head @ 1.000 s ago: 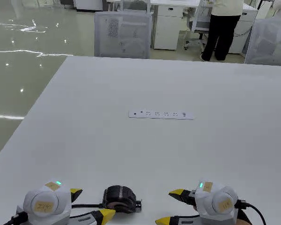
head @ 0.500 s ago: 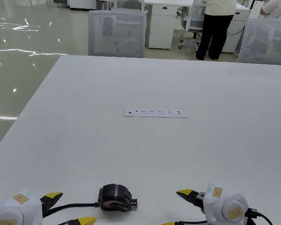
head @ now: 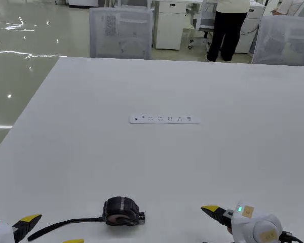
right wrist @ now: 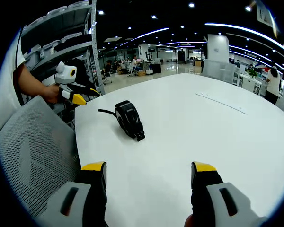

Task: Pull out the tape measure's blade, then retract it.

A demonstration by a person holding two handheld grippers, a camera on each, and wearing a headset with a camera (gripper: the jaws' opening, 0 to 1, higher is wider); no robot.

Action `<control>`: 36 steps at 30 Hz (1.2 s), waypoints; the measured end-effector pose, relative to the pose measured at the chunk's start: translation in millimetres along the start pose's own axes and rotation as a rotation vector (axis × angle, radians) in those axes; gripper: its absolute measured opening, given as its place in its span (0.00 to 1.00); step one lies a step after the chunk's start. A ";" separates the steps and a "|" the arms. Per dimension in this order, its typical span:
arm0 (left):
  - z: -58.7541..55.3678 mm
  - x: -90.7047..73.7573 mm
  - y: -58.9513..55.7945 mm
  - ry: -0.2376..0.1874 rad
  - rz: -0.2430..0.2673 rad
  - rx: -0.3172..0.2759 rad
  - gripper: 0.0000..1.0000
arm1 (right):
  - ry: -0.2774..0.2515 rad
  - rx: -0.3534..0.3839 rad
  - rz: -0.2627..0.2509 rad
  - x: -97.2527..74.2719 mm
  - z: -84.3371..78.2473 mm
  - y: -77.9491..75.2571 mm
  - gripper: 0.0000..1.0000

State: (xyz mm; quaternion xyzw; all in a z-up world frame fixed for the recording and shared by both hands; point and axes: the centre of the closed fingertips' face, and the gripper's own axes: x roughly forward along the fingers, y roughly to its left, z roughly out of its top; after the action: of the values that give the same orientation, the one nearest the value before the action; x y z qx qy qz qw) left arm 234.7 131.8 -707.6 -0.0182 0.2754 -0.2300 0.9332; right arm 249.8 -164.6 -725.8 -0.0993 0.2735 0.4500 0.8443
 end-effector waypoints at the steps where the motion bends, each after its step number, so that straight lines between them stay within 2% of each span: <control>1: -2.0 -0.9 0.7 0.003 0.000 -0.003 0.77 | 0.002 0.003 -0.003 -1.4 -2.1 0.0 0.69; 5: -9.4 -5.1 4.4 0.011 0.004 -0.007 0.79 | 0.015 0.015 -0.016 -7.3 -10.5 -0.3 0.72; 17: -15.6 -10.6 7.0 0.014 0.009 -0.020 0.86 | 0.013 0.041 -0.045 -18.3 -18.0 -2.7 0.76; 36: -24.7 -15.2 0.1 0.033 -0.013 0.007 0.94 | 0.004 0.057 -0.069 -34.2 -26.7 0.9 0.83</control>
State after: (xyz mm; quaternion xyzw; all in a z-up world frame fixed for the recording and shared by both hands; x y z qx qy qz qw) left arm 210.6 140.9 -720.8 -0.0130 0.2900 -0.2371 0.9271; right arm 223.8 -199.2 -729.1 -0.0856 0.2843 0.4127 0.8611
